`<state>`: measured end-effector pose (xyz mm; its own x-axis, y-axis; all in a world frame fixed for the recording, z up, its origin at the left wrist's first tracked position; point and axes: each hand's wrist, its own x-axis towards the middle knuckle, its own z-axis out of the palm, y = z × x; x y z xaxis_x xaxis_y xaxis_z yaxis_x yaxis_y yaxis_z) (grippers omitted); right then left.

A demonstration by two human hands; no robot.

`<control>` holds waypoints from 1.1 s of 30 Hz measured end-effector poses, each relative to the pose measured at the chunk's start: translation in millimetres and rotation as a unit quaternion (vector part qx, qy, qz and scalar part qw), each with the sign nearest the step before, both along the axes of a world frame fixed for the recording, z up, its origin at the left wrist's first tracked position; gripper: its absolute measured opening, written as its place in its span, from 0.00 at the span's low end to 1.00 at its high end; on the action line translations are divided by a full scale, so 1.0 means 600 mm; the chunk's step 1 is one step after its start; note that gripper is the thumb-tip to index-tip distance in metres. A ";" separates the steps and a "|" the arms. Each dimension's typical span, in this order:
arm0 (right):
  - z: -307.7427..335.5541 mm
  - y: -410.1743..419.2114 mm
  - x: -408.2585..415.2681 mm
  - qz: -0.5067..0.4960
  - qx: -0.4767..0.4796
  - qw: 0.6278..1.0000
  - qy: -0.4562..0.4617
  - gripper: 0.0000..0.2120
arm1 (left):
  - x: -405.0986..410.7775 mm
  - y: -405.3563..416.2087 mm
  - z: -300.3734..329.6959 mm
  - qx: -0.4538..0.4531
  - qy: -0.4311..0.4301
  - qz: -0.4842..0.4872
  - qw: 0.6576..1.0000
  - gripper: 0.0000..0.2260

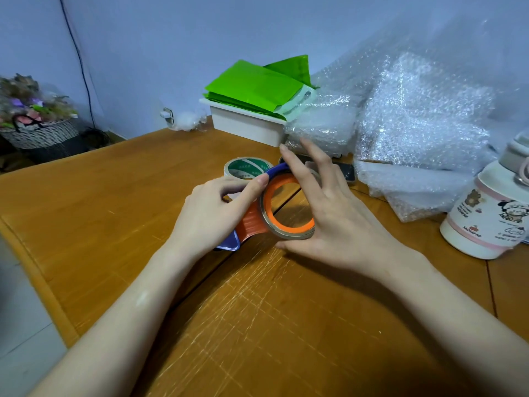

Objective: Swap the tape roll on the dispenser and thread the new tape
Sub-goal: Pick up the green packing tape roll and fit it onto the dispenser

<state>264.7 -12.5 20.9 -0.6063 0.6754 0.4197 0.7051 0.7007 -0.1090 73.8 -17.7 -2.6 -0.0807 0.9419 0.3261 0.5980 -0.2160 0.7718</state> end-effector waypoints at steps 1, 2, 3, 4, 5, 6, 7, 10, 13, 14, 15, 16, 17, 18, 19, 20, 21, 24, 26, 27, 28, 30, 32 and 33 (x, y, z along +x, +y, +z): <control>0.000 0.000 0.000 0.001 0.003 1.000 -0.008 0.55 | 0.001 0.000 0.000 0.007 -0.004 -0.007 1.000 0.21; 0.000 0.001 -0.001 0.002 0.005 1.000 -0.011 0.55 | 0.001 0.000 0.000 0.012 -0.006 -0.013 1.000 0.21; -0.001 0.001 -0.001 0.001 0.006 1.000 -0.011 0.54 | 0.001 -0.001 0.000 0.015 -0.004 -0.017 1.000 0.21; -0.002 0.002 0.000 -0.001 0.007 1.000 -0.011 0.53 | 0.001 -0.002 0.000 0.018 -0.002 -0.020 1.000 0.21; -0.002 0.003 0.000 -0.005 0.007 1.000 -0.010 0.52 | 0.000 -0.003 0.000 0.022 -0.004 -0.023 0.999 0.20; -0.003 0.003 0.001 -0.011 0.005 1.000 -0.011 0.51 | -0.002 -0.003 0.000 0.026 -0.012 -0.024 0.999 0.18; -0.004 0.002 0.002 -0.018 -0.001 1.000 -0.012 0.50 | -0.004 -0.003 0.000 0.028 -0.020 -0.024 0.999 0.17; -0.006 0.003 0.004 -0.043 -0.023 0.999 -0.014 0.49 | -0.007 -0.002 -0.002 0.038 -0.029 -0.022 0.999 0.21; -0.009 0.005 0.004 -0.062 -0.058 0.996 0.007 0.48 | -0.005 -0.003 -0.005 0.036 -0.007 -0.028 0.999 0.24; -0.010 0.006 0.005 -0.068 -0.070 0.995 0.009 0.48 | -0.005 -0.003 -0.005 0.035 -0.001 -0.030 0.999 0.23; -0.010 0.007 0.006 -0.074 -0.079 0.994 0.010 0.47 | -0.004 -0.003 -0.006 0.036 0.002 -0.030 0.999 0.20; -0.011 0.008 0.007 -0.079 -0.089 0.993 0.012 0.47 | -0.004 -0.002 -0.006 0.039 0.004 -0.030 0.999 0.16; -0.012 0.009 0.009 -0.084 -0.100 0.991 0.017 0.47 | -0.004 -0.003 -0.005 0.042 0.006 -0.031 0.999 0.13; -0.012 0.010 0.010 -0.089 -0.113 0.989 0.022 0.47 | -0.004 -0.003 -0.005 0.042 0.012 -0.032 0.999 0.12; -0.013 0.011 0.011 -0.093 -0.123 0.988 0.025 0.46 | -0.005 -0.003 -0.006 0.042 0.020 -0.034 0.998 0.11; -0.014 0.012 0.011 -0.095 -0.131 0.986 0.027 0.46 | -0.005 -0.002 -0.007 0.042 0.029 -0.037 0.998 0.10; -0.015 0.012 0.011 -0.097 -0.135 0.986 0.026 0.46 | -0.007 -0.001 -0.010 0.043 0.038 -0.040 0.998 0.10; -0.017 0.011 0.012 -0.102 -0.136 0.985 0.027 0.45 | -0.014 0.001 -0.014 0.051 0.068 -0.051 0.995 0.16; -0.017 0.013 0.013 -0.104 -0.135 0.985 0.026 0.43 | -0.018 0.003 -0.015 0.058 0.081 -0.054 0.994 0.19; -0.018 0.014 0.014 -0.107 -0.135 0.985 0.024 0.42 | -0.020 0.003 -0.015 0.060 0.081 -0.054 0.993 0.19; -0.019 0.015 0.015 -0.111 -0.135 0.984 0.021 0.41 | -0.022 0.004 -0.016 0.059 0.077 -0.054 0.994 0.18; -0.024 0.017 0.016 -0.119 -0.131 0.984 0.012 0.40 | -0.024 0.004 -0.016 0.053 0.068 -0.057 0.995 0.14; -0.029 0.019 0.017 -0.125 -0.121 0.985 0.008 0.41 | -0.024 0.005 -0.017 0.051 0.069 -0.062 0.994 0.13; -0.031 0.019 0.017 -0.126 -0.119 0.985 0.008 0.41 | -0.025 0.006 -0.017 0.051 0.070 -0.064 0.994 0.13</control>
